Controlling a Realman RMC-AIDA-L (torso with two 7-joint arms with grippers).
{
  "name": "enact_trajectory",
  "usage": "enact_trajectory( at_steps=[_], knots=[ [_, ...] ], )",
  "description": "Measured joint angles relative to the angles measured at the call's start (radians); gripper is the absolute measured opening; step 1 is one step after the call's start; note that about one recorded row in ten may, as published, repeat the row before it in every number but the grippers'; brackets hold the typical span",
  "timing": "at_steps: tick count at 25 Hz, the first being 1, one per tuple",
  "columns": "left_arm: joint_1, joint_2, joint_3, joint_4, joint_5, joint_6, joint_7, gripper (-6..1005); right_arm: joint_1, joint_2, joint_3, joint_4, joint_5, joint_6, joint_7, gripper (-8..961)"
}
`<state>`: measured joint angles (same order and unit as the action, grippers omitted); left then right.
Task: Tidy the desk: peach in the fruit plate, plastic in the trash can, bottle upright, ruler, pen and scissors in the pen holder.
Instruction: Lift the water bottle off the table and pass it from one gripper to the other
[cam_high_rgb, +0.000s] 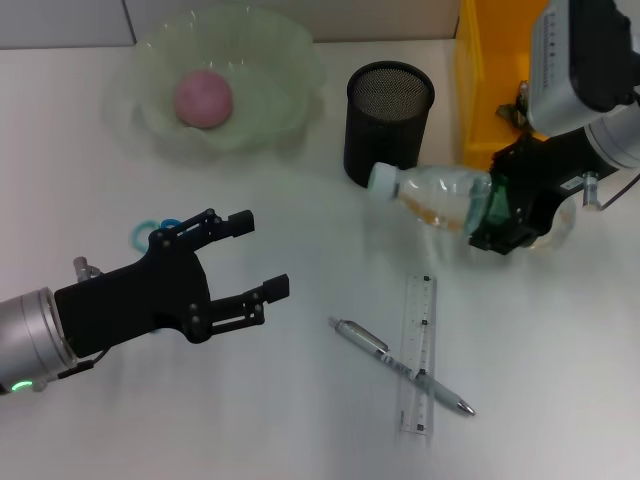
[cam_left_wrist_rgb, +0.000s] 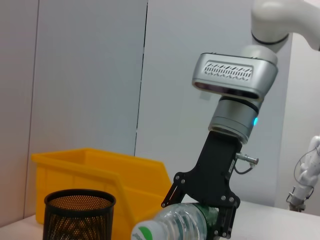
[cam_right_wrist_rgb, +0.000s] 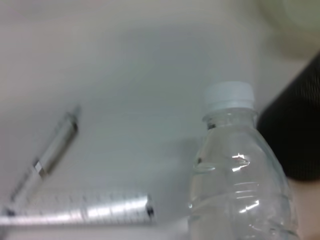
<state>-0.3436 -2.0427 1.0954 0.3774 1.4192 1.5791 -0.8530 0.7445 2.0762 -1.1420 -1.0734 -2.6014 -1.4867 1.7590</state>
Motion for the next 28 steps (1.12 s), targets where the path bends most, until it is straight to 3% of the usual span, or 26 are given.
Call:
enact_trajectory(
  at_steps=[14,21,28],
  knots=[
    [-0.014,-0.020,-0.057,0.000,-0.003,0.019,-0.041,813,-0.114,-0.001,0.135,0.035,0.343,-0.002,-0.179,752],
    [-0.036,-0.023,-0.058,-0.010,-0.003,0.023,-0.060,810,-0.129,-0.005,0.212,0.199,0.530,0.003,-0.338,752],
    [-0.040,-0.023,-0.067,-0.014,-0.004,0.027,-0.064,807,-0.153,-0.001,0.219,0.369,0.710,0.032,-0.506,752]
  ],
)
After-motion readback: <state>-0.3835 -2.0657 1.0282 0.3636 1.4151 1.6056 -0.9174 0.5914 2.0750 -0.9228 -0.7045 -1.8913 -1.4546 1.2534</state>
